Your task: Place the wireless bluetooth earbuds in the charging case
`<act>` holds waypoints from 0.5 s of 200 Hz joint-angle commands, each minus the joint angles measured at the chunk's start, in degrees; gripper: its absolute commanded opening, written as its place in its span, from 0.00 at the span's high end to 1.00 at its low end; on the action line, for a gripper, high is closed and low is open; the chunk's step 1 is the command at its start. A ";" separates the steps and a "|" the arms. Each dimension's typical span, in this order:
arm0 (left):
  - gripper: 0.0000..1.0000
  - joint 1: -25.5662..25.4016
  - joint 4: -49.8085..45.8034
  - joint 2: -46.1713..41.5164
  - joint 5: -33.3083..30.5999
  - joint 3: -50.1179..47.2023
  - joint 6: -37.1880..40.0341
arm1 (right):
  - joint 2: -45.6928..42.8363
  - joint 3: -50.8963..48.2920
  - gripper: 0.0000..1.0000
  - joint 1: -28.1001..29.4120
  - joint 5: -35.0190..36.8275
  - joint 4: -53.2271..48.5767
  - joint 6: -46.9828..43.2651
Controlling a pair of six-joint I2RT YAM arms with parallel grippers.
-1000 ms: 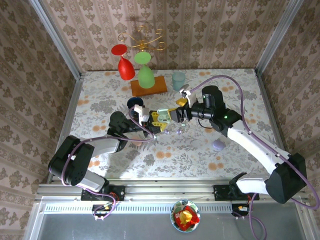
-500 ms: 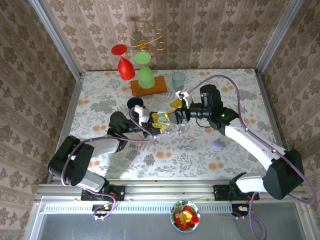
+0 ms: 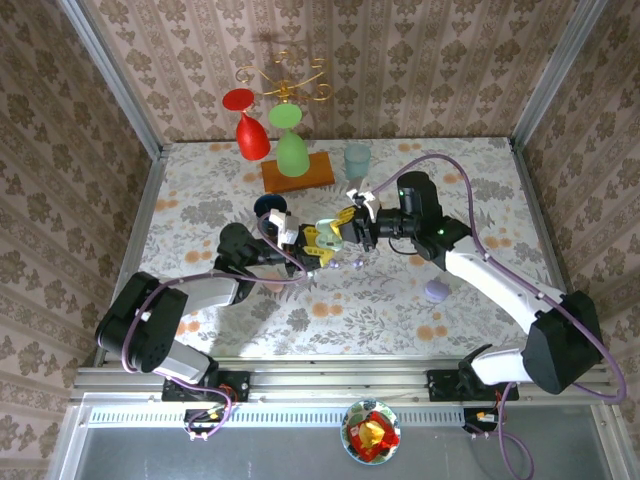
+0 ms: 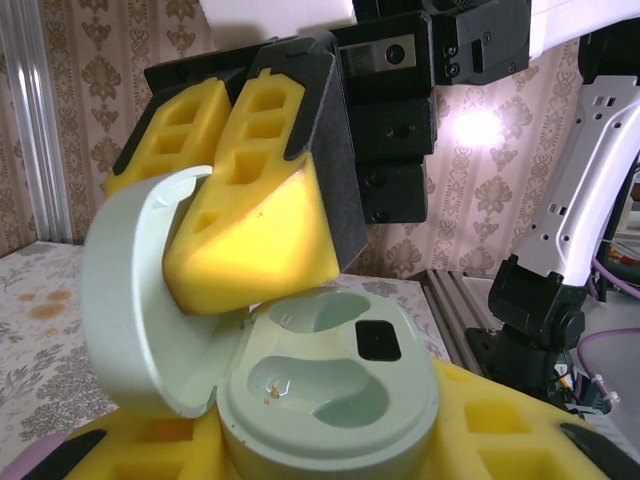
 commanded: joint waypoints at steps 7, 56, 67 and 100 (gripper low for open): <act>0.69 -0.22 1.53 -1.30 0.06 1.54 -0.09 | -3.02 -2.60 1.00 1.29 2.42 4.62 -4.12; 0.55 -0.22 1.58 -1.55 -2.65 0.84 0.64 | -4.34 -5.90 1.00 2.44 10.04 10.38 -4.81; 0.50 -0.22 1.53 -1.65 -3.51 0.61 0.91 | -4.48 -6.44 1.00 2.75 10.88 11.23 -4.81; 0.34 -0.14 1.46 -1.32 -4.52 0.30 1.33 | -5.42 -7.48 1.00 3.46 12.67 12.09 -5.77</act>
